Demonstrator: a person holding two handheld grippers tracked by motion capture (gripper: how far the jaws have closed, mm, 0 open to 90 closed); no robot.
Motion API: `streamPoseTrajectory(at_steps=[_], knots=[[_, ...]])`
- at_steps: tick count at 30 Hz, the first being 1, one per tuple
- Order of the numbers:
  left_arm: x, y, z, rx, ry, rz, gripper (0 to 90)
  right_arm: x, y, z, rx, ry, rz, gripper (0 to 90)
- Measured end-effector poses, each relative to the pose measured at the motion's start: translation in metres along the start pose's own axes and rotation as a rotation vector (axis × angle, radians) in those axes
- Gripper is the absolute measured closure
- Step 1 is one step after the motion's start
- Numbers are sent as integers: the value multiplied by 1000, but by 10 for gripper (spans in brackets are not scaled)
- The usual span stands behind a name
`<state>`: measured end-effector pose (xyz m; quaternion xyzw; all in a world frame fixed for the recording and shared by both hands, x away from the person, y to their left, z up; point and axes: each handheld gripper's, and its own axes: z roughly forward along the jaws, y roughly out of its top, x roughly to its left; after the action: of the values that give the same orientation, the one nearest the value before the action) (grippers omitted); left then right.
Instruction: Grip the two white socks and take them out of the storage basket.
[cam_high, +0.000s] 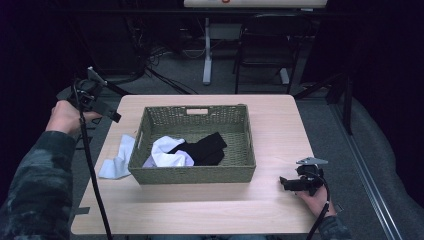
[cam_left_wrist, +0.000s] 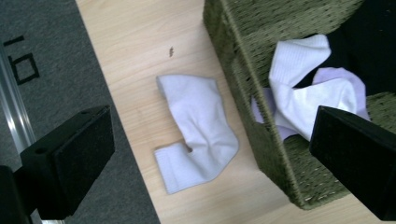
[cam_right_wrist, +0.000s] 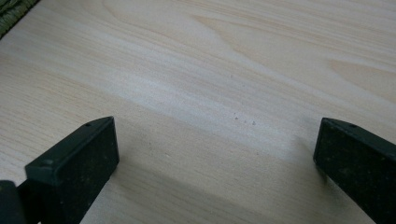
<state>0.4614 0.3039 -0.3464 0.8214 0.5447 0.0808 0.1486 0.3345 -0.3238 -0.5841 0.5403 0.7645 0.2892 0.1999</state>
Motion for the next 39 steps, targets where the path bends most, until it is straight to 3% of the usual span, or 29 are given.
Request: streamPoseTrajectory(at_steps=[12,16,20,24,30,35,39], knots=[[-31,23,-1,-2,-36,79,3,0,0,0,1,0,-1,0],[-45,34,2,9,-73,98,3,0,0,0,-2,0,5,0],[-63,51,7,28,-106,145,3,0,0,0,0,1,-1,0],[-77,65,16,64,-143,175,4,0,0,0,-7,-3,4,0],[-89,75,32,104,-175,189,3,0,-1,0,-7,-4,4,0],[-96,76,45,116,-186,192,3,0,0,0,-7,-2,3,0],[-100,71,64,123,-196,192,3,0,0,0,-6,-2,3,0]])
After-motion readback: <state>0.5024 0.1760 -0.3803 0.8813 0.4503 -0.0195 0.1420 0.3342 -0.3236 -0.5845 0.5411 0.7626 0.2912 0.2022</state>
